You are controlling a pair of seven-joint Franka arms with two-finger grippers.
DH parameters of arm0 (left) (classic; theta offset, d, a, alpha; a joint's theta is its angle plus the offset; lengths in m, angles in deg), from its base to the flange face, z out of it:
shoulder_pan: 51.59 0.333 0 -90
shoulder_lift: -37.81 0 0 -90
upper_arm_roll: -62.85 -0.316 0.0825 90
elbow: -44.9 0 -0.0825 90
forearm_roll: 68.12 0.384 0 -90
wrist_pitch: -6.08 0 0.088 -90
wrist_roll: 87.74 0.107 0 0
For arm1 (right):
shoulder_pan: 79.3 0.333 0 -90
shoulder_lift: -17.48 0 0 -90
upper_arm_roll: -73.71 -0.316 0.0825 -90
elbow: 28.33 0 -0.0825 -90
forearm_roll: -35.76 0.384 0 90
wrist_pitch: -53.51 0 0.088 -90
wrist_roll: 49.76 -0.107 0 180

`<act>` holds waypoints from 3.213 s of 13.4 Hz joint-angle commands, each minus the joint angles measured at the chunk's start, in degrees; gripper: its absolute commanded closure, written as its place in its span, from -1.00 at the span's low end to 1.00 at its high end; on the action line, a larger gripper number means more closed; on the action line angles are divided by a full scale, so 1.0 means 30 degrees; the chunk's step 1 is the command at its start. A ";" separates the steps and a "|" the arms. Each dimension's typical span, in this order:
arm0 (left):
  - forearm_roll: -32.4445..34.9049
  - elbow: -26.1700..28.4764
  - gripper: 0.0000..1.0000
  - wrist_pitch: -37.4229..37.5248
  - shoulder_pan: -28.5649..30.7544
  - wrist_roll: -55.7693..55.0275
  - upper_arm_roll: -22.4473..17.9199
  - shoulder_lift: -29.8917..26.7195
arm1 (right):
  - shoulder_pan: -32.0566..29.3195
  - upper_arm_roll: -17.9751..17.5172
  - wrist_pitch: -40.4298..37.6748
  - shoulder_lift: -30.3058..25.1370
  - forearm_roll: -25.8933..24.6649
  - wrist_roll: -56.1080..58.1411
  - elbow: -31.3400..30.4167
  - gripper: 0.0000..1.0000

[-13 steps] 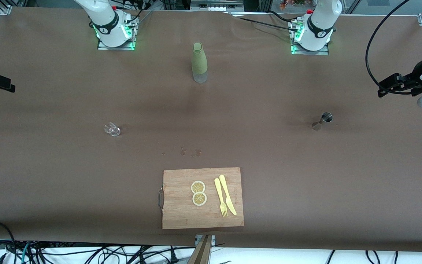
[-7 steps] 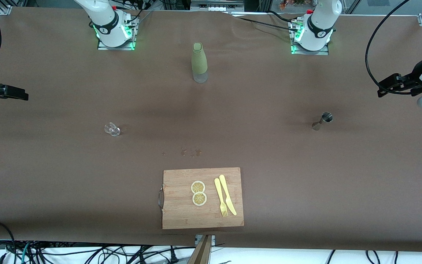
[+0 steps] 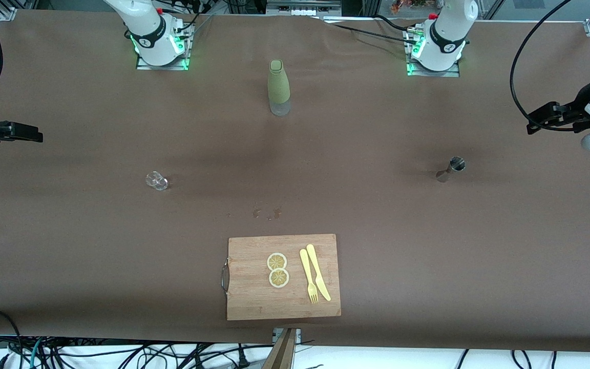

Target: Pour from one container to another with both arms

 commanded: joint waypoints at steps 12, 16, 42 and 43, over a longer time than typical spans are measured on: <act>-0.0556 0.0022 -1.00 0.0220 0.0225 0.0106 0.0070 -0.0130 | 0.0523 -0.0090 0.0932 0.0505 0.0006 0.0401 0.0192 -1.00; -0.0556 0.0081 -1.00 0.0220 0.0225 0.0106 0.0099 -0.0130 | 0.0610 -0.0090 0.1169 0.0476 -0.1048 0.0342 0.0192 -1.00; -0.1019 0.0988 -1.00 -0.3820 0.2565 1.0881 -0.0223 0.1275 | 0.0113 -0.0031 0.2487 0.1881 0.0796 1.0912 0.0046 -1.00; -0.1488 0.1250 -1.00 -0.4084 0.2859 1.2105 -0.0252 0.1392 | 0.0084 -0.0031 0.2574 0.1940 0.1028 1.1614 0.0017 -1.00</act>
